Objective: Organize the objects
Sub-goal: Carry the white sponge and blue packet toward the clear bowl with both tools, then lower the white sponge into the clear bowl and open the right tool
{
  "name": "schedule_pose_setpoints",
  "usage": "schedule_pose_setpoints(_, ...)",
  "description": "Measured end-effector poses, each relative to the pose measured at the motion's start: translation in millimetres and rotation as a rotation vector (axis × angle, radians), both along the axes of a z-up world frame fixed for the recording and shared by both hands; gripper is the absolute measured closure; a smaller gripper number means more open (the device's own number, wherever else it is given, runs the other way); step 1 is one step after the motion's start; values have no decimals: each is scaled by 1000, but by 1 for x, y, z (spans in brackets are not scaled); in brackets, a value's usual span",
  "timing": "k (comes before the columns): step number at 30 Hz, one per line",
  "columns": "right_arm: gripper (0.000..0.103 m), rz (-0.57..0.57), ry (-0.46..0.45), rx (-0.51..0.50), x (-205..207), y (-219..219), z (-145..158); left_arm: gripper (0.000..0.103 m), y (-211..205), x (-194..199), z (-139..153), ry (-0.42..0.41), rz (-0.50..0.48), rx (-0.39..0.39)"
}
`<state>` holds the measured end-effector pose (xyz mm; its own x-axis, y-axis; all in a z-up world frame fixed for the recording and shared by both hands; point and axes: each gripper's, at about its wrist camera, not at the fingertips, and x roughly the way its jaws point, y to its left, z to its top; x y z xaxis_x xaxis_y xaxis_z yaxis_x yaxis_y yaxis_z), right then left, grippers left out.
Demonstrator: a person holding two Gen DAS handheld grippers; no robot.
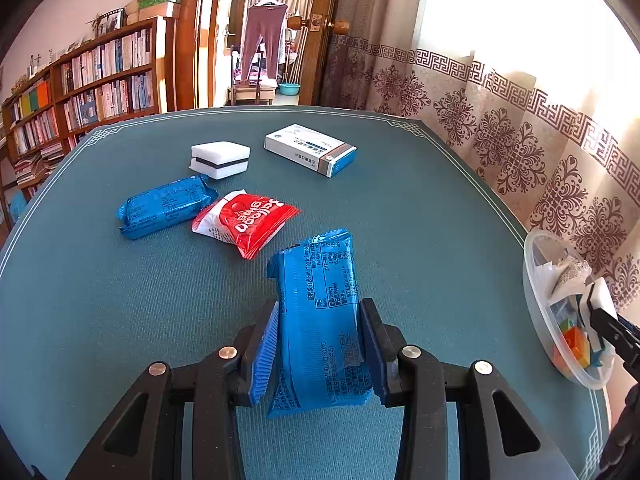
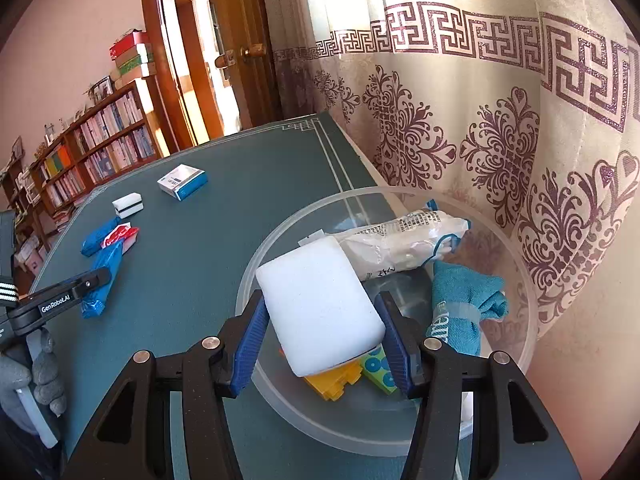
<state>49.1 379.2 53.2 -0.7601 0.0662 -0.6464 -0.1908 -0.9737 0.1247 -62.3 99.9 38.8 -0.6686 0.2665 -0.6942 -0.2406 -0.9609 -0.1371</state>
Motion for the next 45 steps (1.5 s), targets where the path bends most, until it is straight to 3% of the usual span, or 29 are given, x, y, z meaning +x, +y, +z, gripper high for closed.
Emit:
schedule_pose_setpoints(6,48,-7,-24,-55,-17,10,-9,61,1,0,-1,-1,-2,-2)
schedule_pose_setpoints(13,48,0,-29,-50,-35,12,-13,61,2,0,-2,-4,-3,-4)
schedule_pose_setpoints(17,48,9,-24,-49,-26,9,-11,61,2,1,-3,-4,-6,-5)
schedule_pose_setpoints(26,48,-44,-12,66,-5,9,-3,61,6,3,-2,1,-16,-10)
schedule_pose_setpoints(31,44,-125,-20,7,-5,33,-9,61,9,5,-1,4,-31,-14)
schedule_pose_setpoints(45,39,-81,20,-34,11,37,-6,61,35,20,3,-13,-121,-18)
